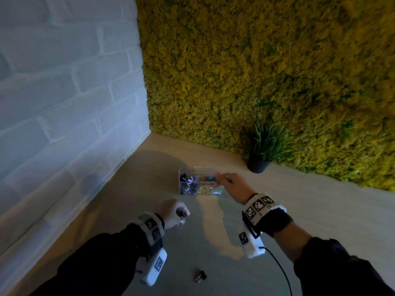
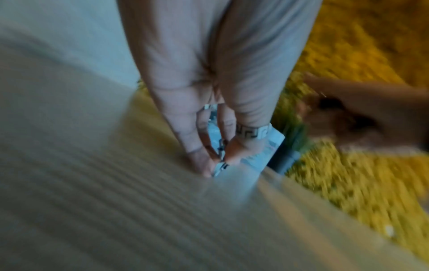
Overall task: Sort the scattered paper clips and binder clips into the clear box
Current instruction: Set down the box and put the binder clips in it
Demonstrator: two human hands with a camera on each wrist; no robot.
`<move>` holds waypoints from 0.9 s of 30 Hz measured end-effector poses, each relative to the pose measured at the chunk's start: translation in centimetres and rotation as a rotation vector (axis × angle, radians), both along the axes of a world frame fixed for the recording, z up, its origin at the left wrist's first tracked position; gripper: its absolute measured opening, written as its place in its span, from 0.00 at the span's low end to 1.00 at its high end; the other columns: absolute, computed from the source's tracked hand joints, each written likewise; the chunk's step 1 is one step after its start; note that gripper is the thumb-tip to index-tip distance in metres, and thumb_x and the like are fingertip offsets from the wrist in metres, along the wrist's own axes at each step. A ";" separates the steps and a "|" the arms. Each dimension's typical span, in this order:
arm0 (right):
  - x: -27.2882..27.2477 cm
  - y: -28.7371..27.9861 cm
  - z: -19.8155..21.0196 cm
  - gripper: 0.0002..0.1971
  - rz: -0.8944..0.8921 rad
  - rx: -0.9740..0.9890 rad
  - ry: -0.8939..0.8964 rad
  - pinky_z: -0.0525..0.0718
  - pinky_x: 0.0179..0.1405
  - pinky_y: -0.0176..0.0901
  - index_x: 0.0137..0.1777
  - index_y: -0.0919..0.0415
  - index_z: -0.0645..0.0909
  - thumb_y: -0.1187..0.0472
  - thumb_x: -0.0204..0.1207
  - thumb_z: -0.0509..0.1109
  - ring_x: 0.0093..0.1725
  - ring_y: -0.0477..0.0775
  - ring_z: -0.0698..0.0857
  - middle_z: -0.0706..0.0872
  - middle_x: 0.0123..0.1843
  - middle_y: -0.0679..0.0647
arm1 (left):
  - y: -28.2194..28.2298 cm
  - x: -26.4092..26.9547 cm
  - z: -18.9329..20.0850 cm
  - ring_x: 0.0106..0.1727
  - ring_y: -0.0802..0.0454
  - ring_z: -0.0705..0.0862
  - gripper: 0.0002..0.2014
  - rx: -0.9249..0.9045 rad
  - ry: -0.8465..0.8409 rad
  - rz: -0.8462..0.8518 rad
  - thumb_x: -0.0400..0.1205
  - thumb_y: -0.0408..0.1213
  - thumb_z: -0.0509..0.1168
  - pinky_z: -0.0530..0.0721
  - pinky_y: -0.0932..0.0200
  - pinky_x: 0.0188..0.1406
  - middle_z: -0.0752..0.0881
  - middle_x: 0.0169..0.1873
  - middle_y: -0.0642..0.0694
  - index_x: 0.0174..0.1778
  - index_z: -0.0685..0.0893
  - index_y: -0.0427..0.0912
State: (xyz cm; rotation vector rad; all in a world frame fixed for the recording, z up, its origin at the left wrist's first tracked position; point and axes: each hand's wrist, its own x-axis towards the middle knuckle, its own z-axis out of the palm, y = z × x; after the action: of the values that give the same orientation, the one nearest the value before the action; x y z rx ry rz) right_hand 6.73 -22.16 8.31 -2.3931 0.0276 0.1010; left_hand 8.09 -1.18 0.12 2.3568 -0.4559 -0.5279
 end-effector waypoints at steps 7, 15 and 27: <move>-5.0 3.4 -3.2 0.14 0.706 -0.125 0.455 0.68 0.29 0.23 0.55 0.55 0.87 0.55 0.70 0.76 0.23 0.39 0.72 0.80 0.25 0.46 | 0.5 0.8 0.7 0.21 0.56 0.79 0.16 -0.539 0.557 0.413 0.79 0.13 0.53 0.79 0.68 0.14 0.77 0.32 0.40 0.33 0.78 0.35; -7.0 4.2 -5.6 0.15 0.760 -0.246 0.387 0.69 0.33 0.26 0.48 0.61 0.86 0.58 0.63 0.81 0.30 0.36 0.75 0.81 0.31 0.46 | 1.6 1.4 3.0 0.26 0.52 0.76 0.12 -0.863 1.022 0.670 0.84 0.36 0.52 0.80 0.64 0.16 0.76 0.27 0.41 0.42 0.77 0.33; -4.6 2.1 -4.3 0.14 -0.135 0.911 0.579 0.58 0.15 0.21 0.27 0.53 0.66 0.61 0.74 0.50 0.20 0.44 0.56 0.56 0.26 0.49 | -2.4 5.0 8.1 0.40 0.45 0.77 0.13 -1.304 1.062 0.749 0.86 0.29 0.46 0.84 0.56 0.50 0.76 0.39 0.35 0.46 0.75 0.31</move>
State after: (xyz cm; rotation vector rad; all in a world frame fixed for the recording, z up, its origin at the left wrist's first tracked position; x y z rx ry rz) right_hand 2.17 -20.07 3.98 -1.3877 0.3369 0.6005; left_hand 13.12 -3.56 8.26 0.6752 0.4757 -0.6935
